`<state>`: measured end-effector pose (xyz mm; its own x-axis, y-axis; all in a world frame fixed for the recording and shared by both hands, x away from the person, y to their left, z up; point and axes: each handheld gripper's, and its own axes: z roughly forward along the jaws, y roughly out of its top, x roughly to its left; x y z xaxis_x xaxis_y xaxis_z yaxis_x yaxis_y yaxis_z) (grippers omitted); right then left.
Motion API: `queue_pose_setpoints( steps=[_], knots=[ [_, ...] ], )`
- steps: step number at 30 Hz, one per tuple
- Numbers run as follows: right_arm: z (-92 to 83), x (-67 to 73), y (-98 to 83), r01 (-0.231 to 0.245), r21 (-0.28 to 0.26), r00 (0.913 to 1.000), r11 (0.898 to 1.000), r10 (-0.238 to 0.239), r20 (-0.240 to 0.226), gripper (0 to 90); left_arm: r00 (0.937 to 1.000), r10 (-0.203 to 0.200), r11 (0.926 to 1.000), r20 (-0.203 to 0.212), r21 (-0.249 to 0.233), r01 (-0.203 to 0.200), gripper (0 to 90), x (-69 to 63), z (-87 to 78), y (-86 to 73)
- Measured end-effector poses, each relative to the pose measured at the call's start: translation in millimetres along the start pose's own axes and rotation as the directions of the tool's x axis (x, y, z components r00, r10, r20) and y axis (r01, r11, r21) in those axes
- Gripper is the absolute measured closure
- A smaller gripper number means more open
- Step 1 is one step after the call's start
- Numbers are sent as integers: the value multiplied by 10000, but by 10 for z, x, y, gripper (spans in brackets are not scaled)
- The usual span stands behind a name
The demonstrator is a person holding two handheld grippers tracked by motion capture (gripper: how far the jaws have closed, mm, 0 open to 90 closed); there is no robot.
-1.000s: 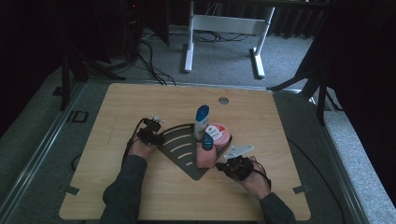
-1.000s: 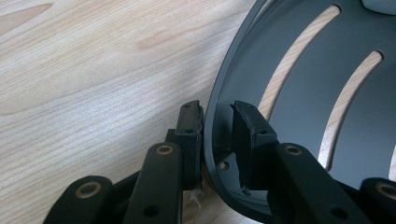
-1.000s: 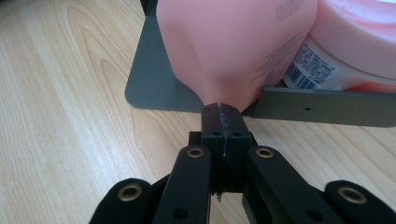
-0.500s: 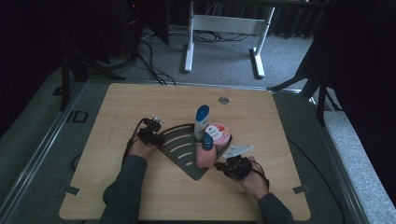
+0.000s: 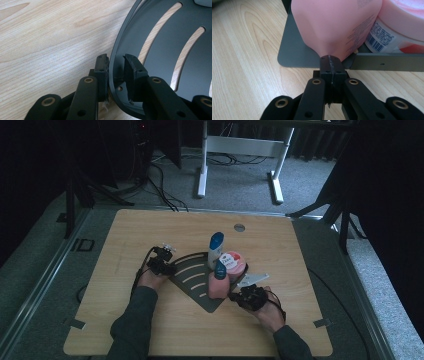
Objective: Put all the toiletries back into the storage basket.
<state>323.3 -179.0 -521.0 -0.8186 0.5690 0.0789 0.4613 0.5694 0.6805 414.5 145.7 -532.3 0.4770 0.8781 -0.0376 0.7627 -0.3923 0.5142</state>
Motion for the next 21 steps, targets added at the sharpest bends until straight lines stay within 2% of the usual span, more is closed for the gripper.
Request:
queue_pose_setpoints(
  steps=[12, 15, 21],
  knots=[
    [26, -25, 22, -68, -19, 10000, 10000, 68, -6, 900, 10000, -32, 10000, 57, -5, 32, 730, 9, -1, -2],
    [-20, -71, -7, -99, 1, 9999, 10000, 99, 134, 900, 10000, -47, 10000, 68, 5, 47, 726, 14, -2, -2],
    [-150, -227, -138, -607, -98, 9965, 9981, 612, 570, 900, 10000, -6, 10000, 14, 23, 6, 718, 1, -4, -2]
  ],
)
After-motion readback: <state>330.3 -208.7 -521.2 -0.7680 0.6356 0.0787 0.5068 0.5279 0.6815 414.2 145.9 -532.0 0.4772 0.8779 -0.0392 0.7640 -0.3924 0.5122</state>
